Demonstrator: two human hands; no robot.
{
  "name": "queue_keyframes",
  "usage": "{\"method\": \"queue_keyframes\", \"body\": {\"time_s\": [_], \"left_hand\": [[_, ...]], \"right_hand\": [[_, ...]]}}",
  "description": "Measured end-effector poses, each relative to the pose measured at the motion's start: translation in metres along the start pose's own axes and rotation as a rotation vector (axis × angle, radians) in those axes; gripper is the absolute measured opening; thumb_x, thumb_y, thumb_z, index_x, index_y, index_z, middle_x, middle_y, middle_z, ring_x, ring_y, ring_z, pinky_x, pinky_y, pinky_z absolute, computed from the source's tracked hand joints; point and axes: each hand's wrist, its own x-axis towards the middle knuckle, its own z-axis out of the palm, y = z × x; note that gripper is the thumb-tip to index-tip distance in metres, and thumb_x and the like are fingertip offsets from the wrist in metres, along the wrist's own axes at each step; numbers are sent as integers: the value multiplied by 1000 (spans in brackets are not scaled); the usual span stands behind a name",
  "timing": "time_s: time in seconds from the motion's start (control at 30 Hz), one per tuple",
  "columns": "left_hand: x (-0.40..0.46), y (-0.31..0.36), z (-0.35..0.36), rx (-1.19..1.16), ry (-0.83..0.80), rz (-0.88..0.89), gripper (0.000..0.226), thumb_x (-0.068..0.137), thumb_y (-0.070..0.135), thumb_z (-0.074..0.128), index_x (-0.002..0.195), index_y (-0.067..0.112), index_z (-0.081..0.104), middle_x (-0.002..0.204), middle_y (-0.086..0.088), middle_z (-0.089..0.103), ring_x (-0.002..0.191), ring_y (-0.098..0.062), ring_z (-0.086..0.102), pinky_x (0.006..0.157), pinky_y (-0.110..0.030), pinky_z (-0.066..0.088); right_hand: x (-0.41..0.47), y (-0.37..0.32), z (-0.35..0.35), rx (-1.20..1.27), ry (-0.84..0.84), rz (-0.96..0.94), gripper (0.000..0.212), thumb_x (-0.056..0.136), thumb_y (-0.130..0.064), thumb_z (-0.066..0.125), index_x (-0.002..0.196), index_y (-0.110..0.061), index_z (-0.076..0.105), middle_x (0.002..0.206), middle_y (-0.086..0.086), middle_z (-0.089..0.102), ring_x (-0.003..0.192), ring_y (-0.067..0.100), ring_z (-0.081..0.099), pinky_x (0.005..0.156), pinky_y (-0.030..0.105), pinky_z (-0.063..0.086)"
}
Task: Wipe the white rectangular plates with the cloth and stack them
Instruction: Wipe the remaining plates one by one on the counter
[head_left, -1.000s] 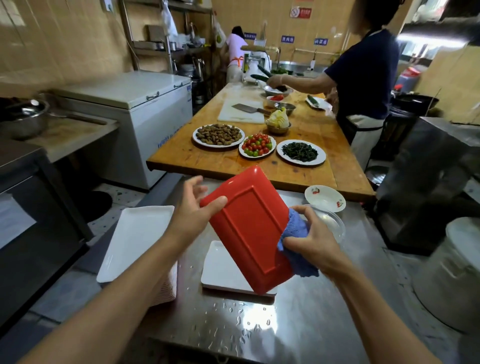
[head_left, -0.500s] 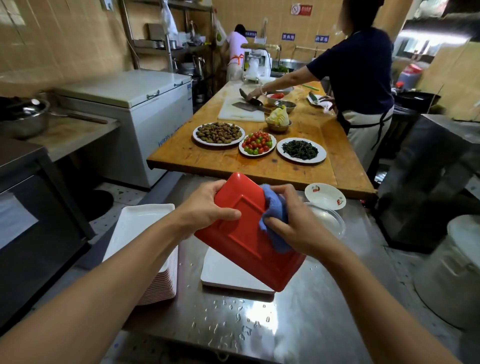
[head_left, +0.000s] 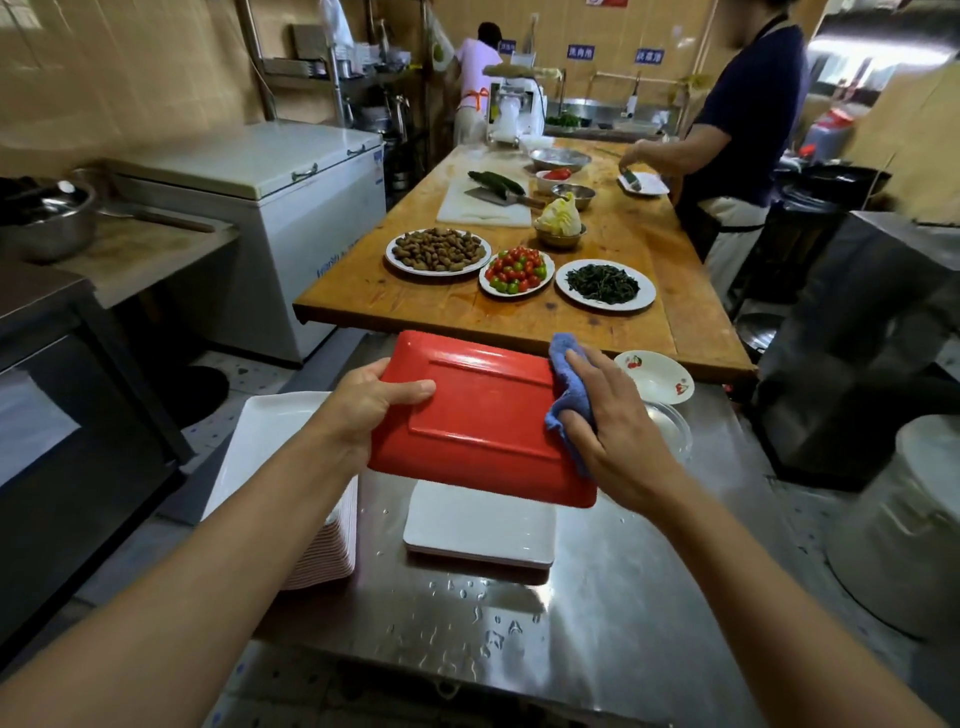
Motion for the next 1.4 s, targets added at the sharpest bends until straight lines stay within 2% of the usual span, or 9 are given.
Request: {"method": "queue_keyframes", "body": {"time_s": [0.1,0.27,0.4,0.7,0.93,1.03,1.17,1.3,1.4], "left_hand": [[8,-8,5,-113,85,-91,18,81,8,64,95,18,65,77,-5,72,65,-20,69,60,-34,53],[15,-13,14,-212,128,-254,10,86,14,63,96,14,62,69,-8,71,61,-24,68,63,-42,51],[11,-15,24,-264,109,-334,12,86,20,64,93,9,61,63,-9,71,52,-23,68,59,-44,49],[-5,-22,50,-420,146,-181,17,94,17,53,110,13,55,94,-16,64,78,-26,62,74,-46,50],[-17,-37,38,-400,158,-41,15,97,12,47,103,14,61,94,-11,69,78,-19,68,65,-31,55],[-20,-36,29,-406,173,-14,17,97,9,46,103,15,60,88,-8,70,73,-18,70,63,-32,57],[-25,-32,8,-415,216,-4,18,95,12,50,108,18,59,93,-11,69,81,-27,67,72,-44,54],[-30,-31,-11,-427,228,9,17,94,11,51,102,22,63,84,-3,73,73,-19,71,60,-37,56],[-34,-30,-25,-450,263,-1,19,95,12,50,103,22,63,85,-3,73,75,-20,70,60,-37,56]], "right_hand": [[-12,-2,0,-33,-45,-27,62,90,-33,41,148,-19,23,157,-2,12,144,10,9,118,28,10],[-34,5,1,-109,-28,-88,59,89,-18,55,144,-14,34,154,4,22,141,16,20,114,14,6],[-38,8,0,-227,107,-130,51,90,-28,50,135,-4,47,143,17,40,131,34,38,109,42,32],[-34,-40,57,-330,68,-252,56,82,-28,55,132,-4,50,140,18,44,135,36,33,109,53,29],[-12,-64,70,-333,-129,-191,64,92,-48,11,150,-22,17,159,0,7,146,16,-1,118,36,-7],[2,-60,68,-326,-165,-153,63,91,-52,10,150,-29,4,159,-8,-6,145,9,-11,114,31,-15],[8,-40,60,-309,-132,-93,64,91,-51,14,150,-26,4,159,-5,-4,145,10,-9,118,35,-5],[10,-22,60,-130,-53,19,55,100,-36,29,149,-13,17,156,7,15,142,18,16,118,33,12],[11,-21,68,194,-40,162,35,100,-24,37,134,-15,39,127,16,46,112,25,49,94,42,46]]}}
